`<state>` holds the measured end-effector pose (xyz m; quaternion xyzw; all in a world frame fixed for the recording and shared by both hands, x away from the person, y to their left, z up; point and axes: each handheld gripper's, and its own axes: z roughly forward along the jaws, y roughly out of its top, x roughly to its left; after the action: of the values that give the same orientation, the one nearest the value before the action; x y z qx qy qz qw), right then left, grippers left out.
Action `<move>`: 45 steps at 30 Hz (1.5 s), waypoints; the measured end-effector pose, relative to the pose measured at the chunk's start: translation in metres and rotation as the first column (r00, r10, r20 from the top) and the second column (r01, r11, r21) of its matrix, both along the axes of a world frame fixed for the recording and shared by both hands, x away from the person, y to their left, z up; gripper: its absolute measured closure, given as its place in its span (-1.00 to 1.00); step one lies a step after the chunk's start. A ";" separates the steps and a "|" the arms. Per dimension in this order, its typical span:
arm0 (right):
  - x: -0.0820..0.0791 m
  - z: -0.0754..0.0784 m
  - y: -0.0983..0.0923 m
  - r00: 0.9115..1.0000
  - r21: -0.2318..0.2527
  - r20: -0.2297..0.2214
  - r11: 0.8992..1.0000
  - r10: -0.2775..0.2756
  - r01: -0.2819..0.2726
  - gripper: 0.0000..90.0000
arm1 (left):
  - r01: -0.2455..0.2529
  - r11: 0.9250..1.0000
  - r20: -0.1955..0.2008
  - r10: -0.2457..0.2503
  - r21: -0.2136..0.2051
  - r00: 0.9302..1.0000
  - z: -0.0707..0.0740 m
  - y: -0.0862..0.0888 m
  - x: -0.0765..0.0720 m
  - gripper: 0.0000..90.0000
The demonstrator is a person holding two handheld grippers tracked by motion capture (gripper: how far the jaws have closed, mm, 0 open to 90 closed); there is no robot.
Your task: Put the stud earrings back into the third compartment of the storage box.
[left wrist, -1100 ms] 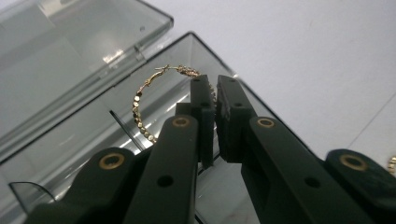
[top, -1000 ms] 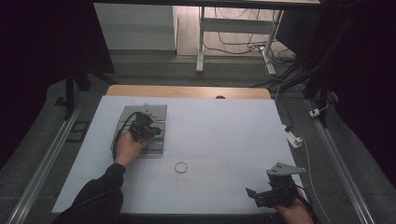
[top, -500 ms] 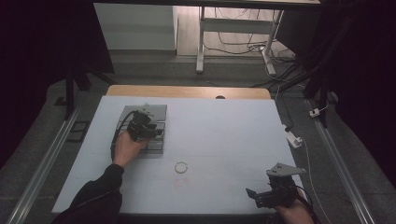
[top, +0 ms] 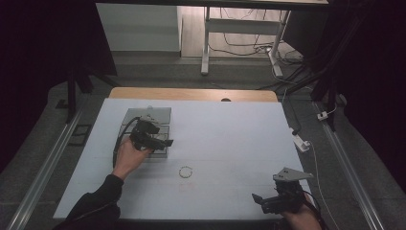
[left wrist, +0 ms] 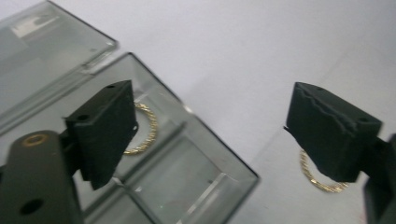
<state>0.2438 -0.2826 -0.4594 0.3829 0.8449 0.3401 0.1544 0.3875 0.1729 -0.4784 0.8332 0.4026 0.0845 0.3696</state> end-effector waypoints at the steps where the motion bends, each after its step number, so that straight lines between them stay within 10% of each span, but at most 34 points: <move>1: 0.000 0.000 0.000 1.000 0.000 0.000 1.000 0.000 0.000 -1.00 | 0.010 1.000 -0.003 -0.010 0.002 1.000 0.000 -0.002 -0.002 -0.66; 11: 0.000 0.000 0.000 1.000 -0.004 0.001 1.000 0.003 -0.003 -1.00 | 0.109 0.994 -0.002 -0.109 -0.022 0.994 -0.002 -0.020 -0.020 -0.99; 23: -0.001 0.000 0.000 1.000 -0.007 0.003 1.000 0.007 -0.007 -1.00 | 0.240 0.971 -0.012 -0.240 0.018 0.971 -0.013 -0.055 -0.049 -1.00; 45: 0.000 0.000 0.000 1.000 -0.004 0.004 1.000 0.006 -0.006 -1.00 | 0.402 0.901 -0.076 -0.395 0.162 0.916 -0.052 -0.106 -0.081 -1.00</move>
<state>0.2437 -0.2826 -0.4591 0.3794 0.8464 0.3398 0.1557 0.3062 0.0673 -0.5301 0.9285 0.2225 0.0246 0.2962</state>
